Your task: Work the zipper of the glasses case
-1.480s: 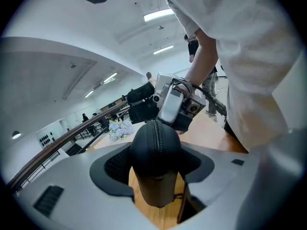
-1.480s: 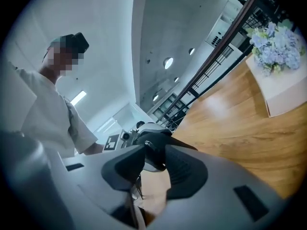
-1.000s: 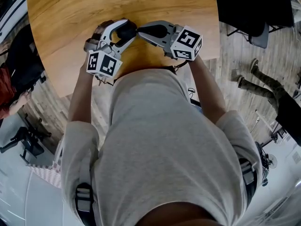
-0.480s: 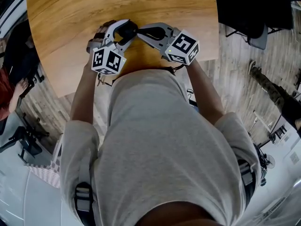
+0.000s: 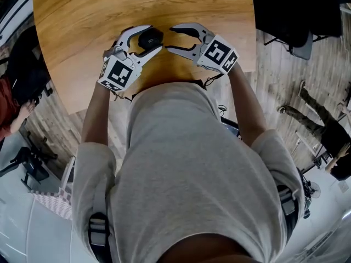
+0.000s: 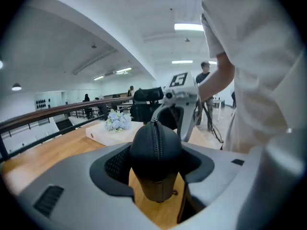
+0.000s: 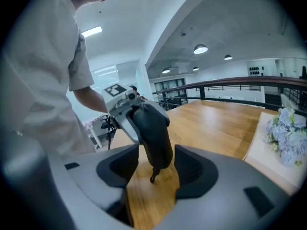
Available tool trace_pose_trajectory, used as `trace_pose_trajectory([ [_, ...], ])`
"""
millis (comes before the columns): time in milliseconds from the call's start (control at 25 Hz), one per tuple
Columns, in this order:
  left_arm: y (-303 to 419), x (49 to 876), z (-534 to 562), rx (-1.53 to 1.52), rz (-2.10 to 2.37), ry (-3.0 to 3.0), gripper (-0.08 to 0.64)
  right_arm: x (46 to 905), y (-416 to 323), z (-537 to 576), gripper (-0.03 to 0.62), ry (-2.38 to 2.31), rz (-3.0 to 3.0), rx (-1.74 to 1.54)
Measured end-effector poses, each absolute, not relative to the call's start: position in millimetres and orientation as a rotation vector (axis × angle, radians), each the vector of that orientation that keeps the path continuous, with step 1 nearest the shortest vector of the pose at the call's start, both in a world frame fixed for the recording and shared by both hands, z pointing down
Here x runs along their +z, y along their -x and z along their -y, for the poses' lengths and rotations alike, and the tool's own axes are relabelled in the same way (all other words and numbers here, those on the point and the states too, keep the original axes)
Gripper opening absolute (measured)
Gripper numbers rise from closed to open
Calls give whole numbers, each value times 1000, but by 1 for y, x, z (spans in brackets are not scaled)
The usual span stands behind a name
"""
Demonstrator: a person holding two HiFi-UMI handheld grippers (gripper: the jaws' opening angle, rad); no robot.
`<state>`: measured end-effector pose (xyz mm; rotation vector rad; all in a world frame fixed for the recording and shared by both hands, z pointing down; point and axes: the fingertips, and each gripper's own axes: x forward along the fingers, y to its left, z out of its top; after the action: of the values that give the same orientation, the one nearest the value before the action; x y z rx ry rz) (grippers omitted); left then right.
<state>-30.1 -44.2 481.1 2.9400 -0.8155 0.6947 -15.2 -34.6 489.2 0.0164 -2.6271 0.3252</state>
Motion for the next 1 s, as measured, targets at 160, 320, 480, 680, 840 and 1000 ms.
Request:
trace_pose_trajectory([
  [160,28,447,41,473,728,-2931,271,491,32,30,232,136,2616,257],
  [320,29,436,34,446,685,-2937,270,488,56,18,250,273,2624,197],
  [480,37,446,33,478,744,-2898,271,495,60,17,250,275,2585,124],
  [680,53,467,39,584,877,-2823,272,506,44,45,250,114,2448,-106],
  [840,89,499,44,682,1089,-2676,272,529,33,84,250,-42,2229,-345],
  [1000,126,532,34,807,1315,-2484,231,559,46,100,250,-61,2034,-499],
])
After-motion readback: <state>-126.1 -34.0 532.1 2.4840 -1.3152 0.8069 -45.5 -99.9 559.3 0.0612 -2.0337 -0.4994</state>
